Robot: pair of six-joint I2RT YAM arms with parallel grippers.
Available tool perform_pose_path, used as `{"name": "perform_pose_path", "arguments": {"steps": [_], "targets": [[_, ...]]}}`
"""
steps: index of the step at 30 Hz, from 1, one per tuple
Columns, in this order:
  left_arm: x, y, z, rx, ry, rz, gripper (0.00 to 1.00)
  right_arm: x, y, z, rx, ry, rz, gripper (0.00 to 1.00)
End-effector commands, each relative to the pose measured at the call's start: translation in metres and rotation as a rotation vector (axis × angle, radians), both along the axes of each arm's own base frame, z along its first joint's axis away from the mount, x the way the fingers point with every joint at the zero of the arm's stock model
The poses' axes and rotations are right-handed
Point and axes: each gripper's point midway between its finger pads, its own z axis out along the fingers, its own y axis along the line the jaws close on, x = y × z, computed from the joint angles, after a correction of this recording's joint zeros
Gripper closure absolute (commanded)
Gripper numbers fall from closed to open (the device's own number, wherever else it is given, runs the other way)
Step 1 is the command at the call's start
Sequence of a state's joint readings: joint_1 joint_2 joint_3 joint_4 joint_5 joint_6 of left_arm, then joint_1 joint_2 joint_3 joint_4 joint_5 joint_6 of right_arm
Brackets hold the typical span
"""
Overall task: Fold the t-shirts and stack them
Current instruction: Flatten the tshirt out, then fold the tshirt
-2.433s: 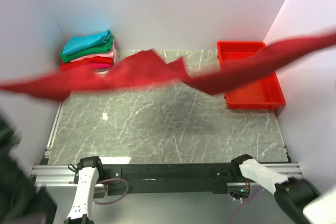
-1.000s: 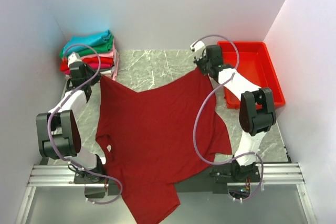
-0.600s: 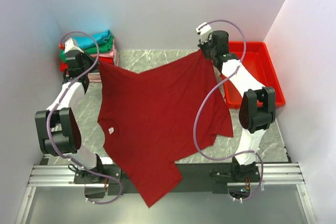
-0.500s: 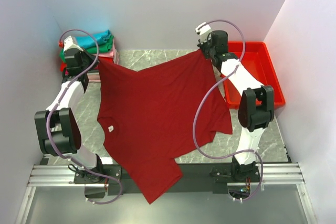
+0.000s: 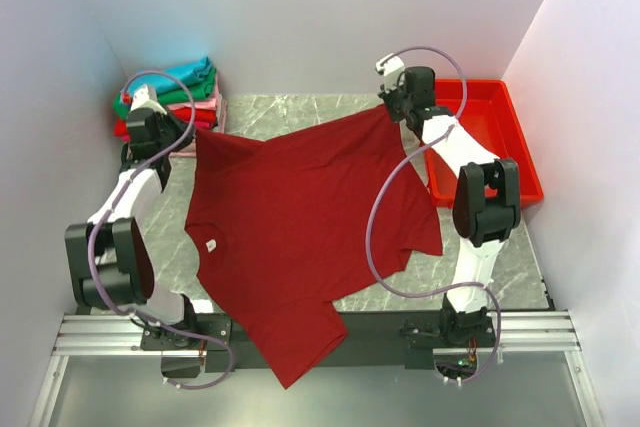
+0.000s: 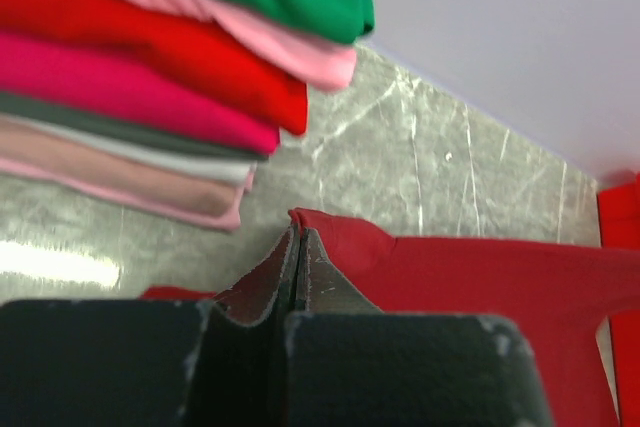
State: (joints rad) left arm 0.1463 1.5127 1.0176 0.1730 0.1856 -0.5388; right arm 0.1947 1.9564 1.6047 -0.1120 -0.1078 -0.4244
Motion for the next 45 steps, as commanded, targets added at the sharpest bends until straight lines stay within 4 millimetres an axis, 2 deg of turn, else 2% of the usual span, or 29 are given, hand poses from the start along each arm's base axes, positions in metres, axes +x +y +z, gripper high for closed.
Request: {"name": "perform_pose_path", "arguments": {"steps": [1,9,11,14,17,22,24,30,45], "targets": [[-0.016,-0.009,0.037,0.008,-0.106,-0.035,0.99,0.001,-0.011,0.025,0.052,-0.058,-0.011,1.00],[-0.051,-0.016,0.045,-0.007,-0.116,-0.043,0.99,0.001,-0.001,-0.002,0.084,0.010,0.045,1.00],[-0.059,-0.017,0.052,-0.004,-0.131,-0.042,0.99,0.006,0.000,-0.002,0.089,0.008,0.049,1.00],[-0.070,-0.020,0.054,-0.009,-0.125,-0.047,0.99,0.013,0.004,-0.009,0.086,0.002,0.066,1.00],[-0.077,-0.025,0.053,-0.025,-0.122,-0.062,0.99,0.022,0.005,-0.006,0.077,-0.027,0.082,1.00],[-0.085,-0.029,0.044,-0.043,-0.102,-0.079,0.99,0.029,0.008,-0.017,0.044,-0.046,0.117,1.00],[-0.089,-0.030,0.043,-0.044,-0.101,-0.083,1.00,0.034,0.008,-0.010,0.037,-0.097,0.125,1.00],[-0.098,-0.037,0.038,-0.061,-0.079,-0.107,0.99,0.036,0.005,-0.008,0.025,-0.141,0.126,1.00],[-0.138,-0.053,0.009,-0.145,0.003,-0.129,0.99,0.020,-0.002,-0.029,-0.009,-0.121,0.161,1.00]]}}
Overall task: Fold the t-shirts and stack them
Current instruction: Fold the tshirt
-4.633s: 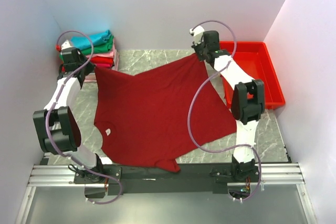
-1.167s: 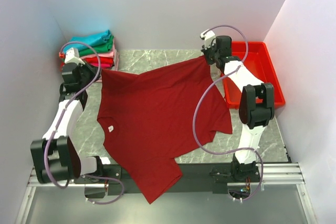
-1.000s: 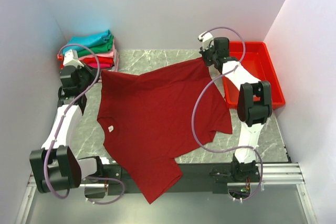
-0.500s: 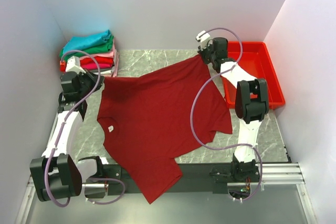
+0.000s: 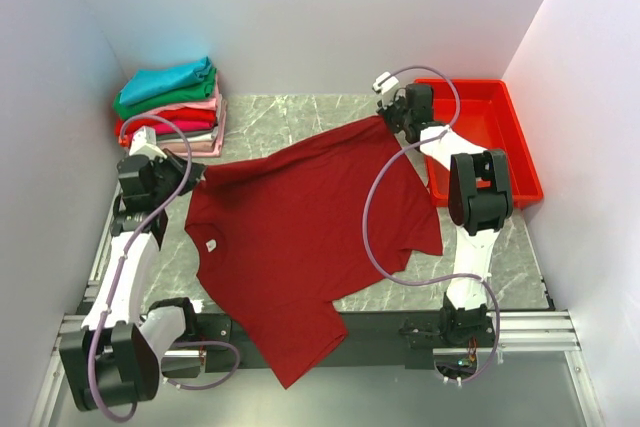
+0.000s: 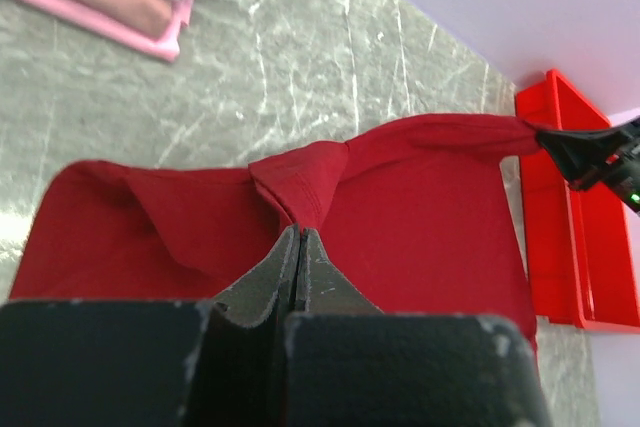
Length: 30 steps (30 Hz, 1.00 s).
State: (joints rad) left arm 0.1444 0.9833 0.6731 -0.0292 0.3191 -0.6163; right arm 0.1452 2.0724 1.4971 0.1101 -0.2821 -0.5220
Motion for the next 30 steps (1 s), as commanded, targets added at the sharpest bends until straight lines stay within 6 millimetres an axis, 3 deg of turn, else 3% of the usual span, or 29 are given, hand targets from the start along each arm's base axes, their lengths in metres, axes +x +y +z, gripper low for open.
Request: {"name": "perform_pose_path", "arguments": {"steps": [1,8,30], "targets": [[-0.011,-0.009,0.006,-0.032,-0.015,-0.027,0.99,0.005,-0.002,0.036,0.000,-0.104,0.012,1.00],[-0.022,-0.017,-0.005,-0.067,0.016,-0.042,0.99,0.001,-0.008,0.036,0.009,-0.106,-0.004,1.00],[-0.056,-0.033,-0.009,-0.133,0.053,-0.068,0.99,-0.015,-0.026,0.033,-0.014,-0.107,-0.021,1.00]]}}
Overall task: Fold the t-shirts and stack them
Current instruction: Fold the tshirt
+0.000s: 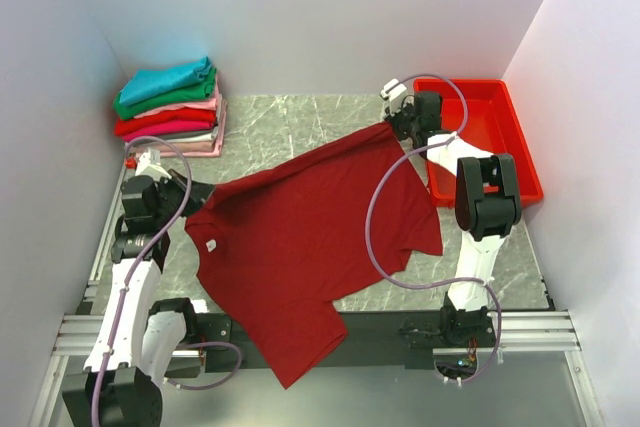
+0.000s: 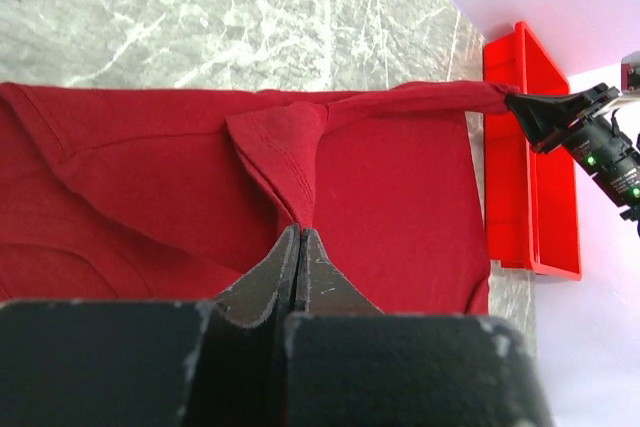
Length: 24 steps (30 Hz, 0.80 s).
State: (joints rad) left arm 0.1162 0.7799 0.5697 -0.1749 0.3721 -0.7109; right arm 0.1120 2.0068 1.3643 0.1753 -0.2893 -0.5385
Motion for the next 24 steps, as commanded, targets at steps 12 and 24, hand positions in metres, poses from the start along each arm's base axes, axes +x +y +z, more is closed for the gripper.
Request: {"name": "perform_pose_path", "arguments": {"steps": [12,24], "targets": [[-0.015,0.000,0.002,-0.028,0.014,0.031,0.99,-0.009,-0.011,0.042,-0.039,-0.103,0.020,0.99],[-0.031,-0.010,-0.003,-0.051,0.045,-0.019,0.99,-0.015,-0.018,0.034,-0.075,-0.087,0.016,0.95]]}}
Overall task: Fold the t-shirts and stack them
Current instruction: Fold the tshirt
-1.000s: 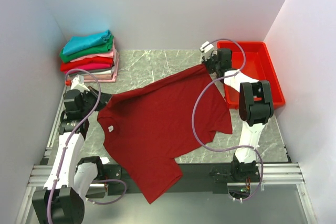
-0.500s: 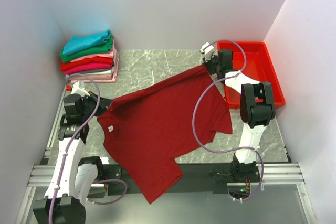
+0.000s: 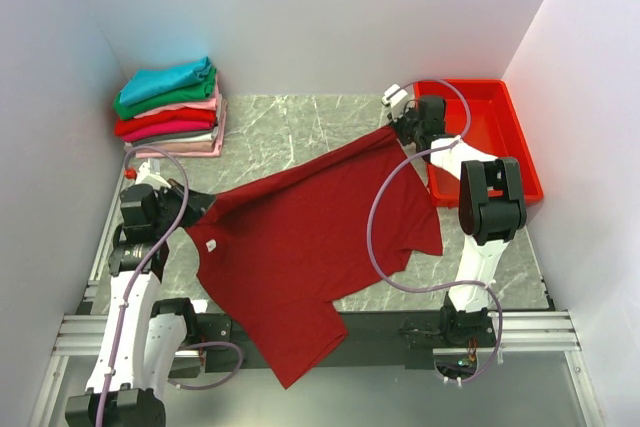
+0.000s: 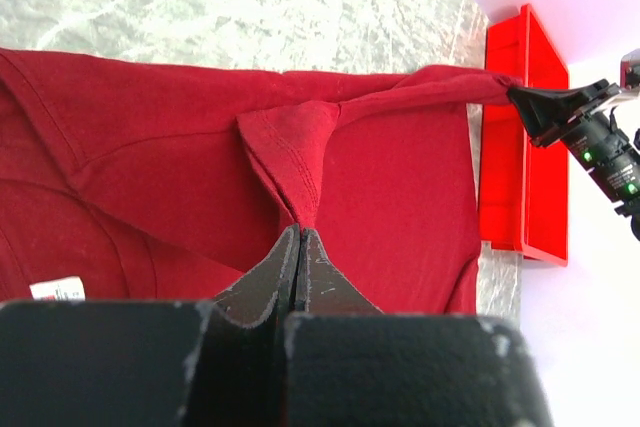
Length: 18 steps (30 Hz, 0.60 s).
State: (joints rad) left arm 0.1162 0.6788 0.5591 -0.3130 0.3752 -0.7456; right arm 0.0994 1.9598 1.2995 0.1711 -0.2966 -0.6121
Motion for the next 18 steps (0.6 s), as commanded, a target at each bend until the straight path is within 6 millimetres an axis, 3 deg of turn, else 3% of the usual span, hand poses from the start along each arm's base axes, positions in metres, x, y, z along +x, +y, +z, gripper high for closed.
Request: {"name": "perform_pose_path", "arguments": {"steps": [1,3,4,6,10,13,18], "targets": [[-0.008,-0.007,0.000,-0.016,-0.004,-0.033,0.99,-0.001,-0.010,0.036,-0.022,-0.085,-0.011,0.92],[-0.010,-0.008,-0.001,-0.028,-0.003,-0.034,0.99,-0.003,-0.012,0.033,-0.030,-0.078,-0.014,0.85],[-0.010,-0.009,-0.002,-0.034,0.003,-0.037,0.99,-0.003,-0.012,0.034,-0.035,-0.077,-0.015,0.75],[-0.011,-0.010,-0.004,-0.038,0.017,-0.042,0.99,-0.005,-0.015,0.036,-0.034,-0.071,-0.022,0.63],[-0.014,-0.012,-0.005,-0.041,0.031,-0.052,0.99,-0.011,-0.019,0.067,0.004,-0.115,-0.023,0.40],[-0.016,-0.014,-0.006,-0.048,0.043,-0.062,0.99,-0.015,-0.018,0.084,0.017,-0.120,-0.004,0.33],[-0.020,-0.020,-0.011,-0.069,0.074,-0.098,0.99,-0.029,-0.008,0.086,0.022,-0.057,0.069,0.29]]}}
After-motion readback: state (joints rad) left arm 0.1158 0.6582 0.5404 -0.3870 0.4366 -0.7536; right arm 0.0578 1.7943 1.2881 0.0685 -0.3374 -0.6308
